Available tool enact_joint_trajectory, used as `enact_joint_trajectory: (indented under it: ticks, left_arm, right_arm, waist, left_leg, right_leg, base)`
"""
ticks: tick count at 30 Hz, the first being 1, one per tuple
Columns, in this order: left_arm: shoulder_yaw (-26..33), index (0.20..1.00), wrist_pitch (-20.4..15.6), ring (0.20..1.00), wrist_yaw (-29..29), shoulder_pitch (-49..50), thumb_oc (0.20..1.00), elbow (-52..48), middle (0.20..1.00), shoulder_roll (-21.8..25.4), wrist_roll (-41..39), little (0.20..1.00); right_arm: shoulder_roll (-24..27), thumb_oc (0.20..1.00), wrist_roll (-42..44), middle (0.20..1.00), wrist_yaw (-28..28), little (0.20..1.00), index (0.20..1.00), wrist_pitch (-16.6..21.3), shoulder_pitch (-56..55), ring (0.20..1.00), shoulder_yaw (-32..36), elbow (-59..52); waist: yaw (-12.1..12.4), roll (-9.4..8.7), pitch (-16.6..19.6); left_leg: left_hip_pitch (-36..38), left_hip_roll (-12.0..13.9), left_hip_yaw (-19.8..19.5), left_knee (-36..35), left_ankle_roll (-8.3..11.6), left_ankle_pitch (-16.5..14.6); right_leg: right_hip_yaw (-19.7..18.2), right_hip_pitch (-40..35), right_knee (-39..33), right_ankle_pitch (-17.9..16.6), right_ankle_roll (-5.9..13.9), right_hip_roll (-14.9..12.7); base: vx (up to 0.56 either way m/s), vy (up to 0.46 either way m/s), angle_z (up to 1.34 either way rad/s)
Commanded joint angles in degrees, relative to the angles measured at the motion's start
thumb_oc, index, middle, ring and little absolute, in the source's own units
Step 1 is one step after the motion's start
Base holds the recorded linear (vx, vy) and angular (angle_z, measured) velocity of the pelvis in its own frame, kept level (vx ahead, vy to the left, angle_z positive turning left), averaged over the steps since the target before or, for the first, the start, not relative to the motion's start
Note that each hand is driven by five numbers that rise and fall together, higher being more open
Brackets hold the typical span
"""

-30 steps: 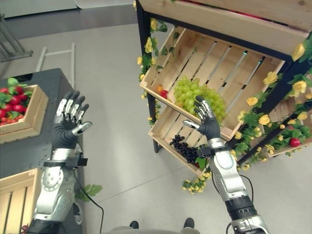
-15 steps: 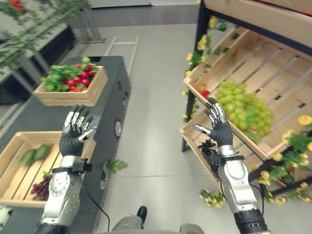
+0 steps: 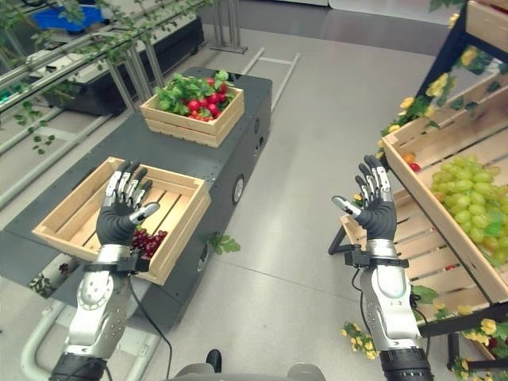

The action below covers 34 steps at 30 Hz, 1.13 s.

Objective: Pick up the fruits from the basket on one side to the basket on the other side

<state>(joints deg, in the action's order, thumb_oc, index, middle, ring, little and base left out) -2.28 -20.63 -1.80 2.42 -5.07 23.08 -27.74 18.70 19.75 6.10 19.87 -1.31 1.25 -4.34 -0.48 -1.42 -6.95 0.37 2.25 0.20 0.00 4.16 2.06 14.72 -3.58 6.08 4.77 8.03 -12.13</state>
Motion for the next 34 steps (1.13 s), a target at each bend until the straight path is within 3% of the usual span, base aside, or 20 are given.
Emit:
enact_joint_trajectory:
  ticks: [1, 5, 8, 10, 14, 22, 34]
  left_arm:
    - [1.36, 1.0, -3.85, 1.0, 0.56, -3.44, 1.0, -1.37, 1.0, 1.07, 2.77, 1.0]
    - [1.8, 1.0, -4.5, 1.0, 0.7, -4.06, 1.0, -1.61, 1.0, 2.78, 5.18, 1.0]
    - [1.71, 1.0, -4.43, 1.0, 0.23, -4.34, 1.0, -1.25, 1.0, 2.81, 5.87, 1.0]
    - [1.67, 1.0, -4.68, 1.0, -0.06, -4.24, 1.0, -1.21, 1.0, 2.82, 6.95, 1.0]
    - [1.24, 1.0, -4.37, 1.0, 1.24, -3.92, 1.0, -1.14, 1.0, 1.66, 5.81, 1.0]
    - [0.29, 1.0, -3.92, 1.0, 2.51, -4.16, 1.0, -1.69, 1.0, 0.49, 4.58, 1.0]
    - [0.23, 1.0, -3.53, 1.0, 2.9, -3.09, 1.0, -2.13, 1.0, -1.24, 3.08, 1.0]
  right_arm:
    - [1.46, 1.0, -3.73, 1.0, 0.66, 1.0, 1.0, 2.83, 2.88, 1.0, 0.07, -3.06]
    - [-0.06, 1.0, -4.63, 1.0, 0.63, 1.0, 1.0, 2.82, 5.13, 1.0, -1.35, -0.84]
    - [-1.16, 1.0, -3.91, 1.0, 0.31, 1.0, 1.0, 2.93, 6.59, 1.0, -2.38, 0.43]
    - [-1.11, 1.0, -3.72, 1.0, 0.21, 1.0, 1.0, 2.98, 5.68, 1.0, -2.26, 0.49]
    - [-1.37, 1.0, -2.52, 1.0, 0.03, 1.0, 1.0, 3.43, 3.76, 1.0, -0.43, 1.18]
    - [-1.14, 1.0, -2.91, 1.0, 1.04, 1.0, 1.0, 3.7, 2.35, 1.0, 0.84, 1.16]
    - [-0.96, 1.0, -2.16, 1.0, -0.18, 1.0, 1.0, 3.32, 0.7, 1.0, 1.02, 0.48]
  waist:
    - [-0.07, 0.62, 0.54]
    - [1.03, 0.08, -0.01]
    - [1.85, 0.15, -0.9]
    - [1.39, -0.63, -0.75]
    - [1.02, -1.42, 0.58]
    - [0.55, -1.84, 2.33]
    - [-0.43, -1.68, 3.17]
  left_leg:
    - [-0.06, 1.78, 0.15, 2.17, 0.27, -4.25]
    - [-0.27, -0.62, 1.92, 1.3, -1.88, -4.96]
    - [0.07, -0.65, 3.7, 0.72, -2.75, -4.86]
    - [0.25, -1.37, 3.88, 0.69, -2.94, -5.0]
    - [0.37, -1.58, 3.36, 0.19, -2.83, -4.81]
    - [1.53, -0.39, 3.92, -0.55, -1.21, -4.58]
    - [3.11, 0.25, 4.17, -0.56, -0.78, -4.32]
  right_leg:
    - [-1.6, 1.61, -1.69, -4.67, 0.26, -1.02]
    - [-3.76, 5.24, 2.8, -5.81, 1.96, -3.66]
    - [-3.1, 8.36, 7.65, -5.56, 2.13, -2.2]
    - [-4.4, 8.06, 5.02, -4.79, 1.41, 0.87]
    - [-6.82, 5.72, -0.22, -5.01, 0.8, 2.41]
    - [-4.61, 1.21, -7.64, -6.75, 0.72, 2.25]
    - [-4.87, -0.69, -8.16, -6.35, -0.14, 2.94]
  base:
    - [0.01, 0.31, 0.03]
    - [-0.01, 0.238, -0.21]
    - [-0.01, 0.171, -0.57]
    - [0.06, 0.066, -0.35]
    - [0.07, -0.031, -0.02]
    - [0.06, -0.059, 0.09]
    - [0.03, -0.021, 0.02]
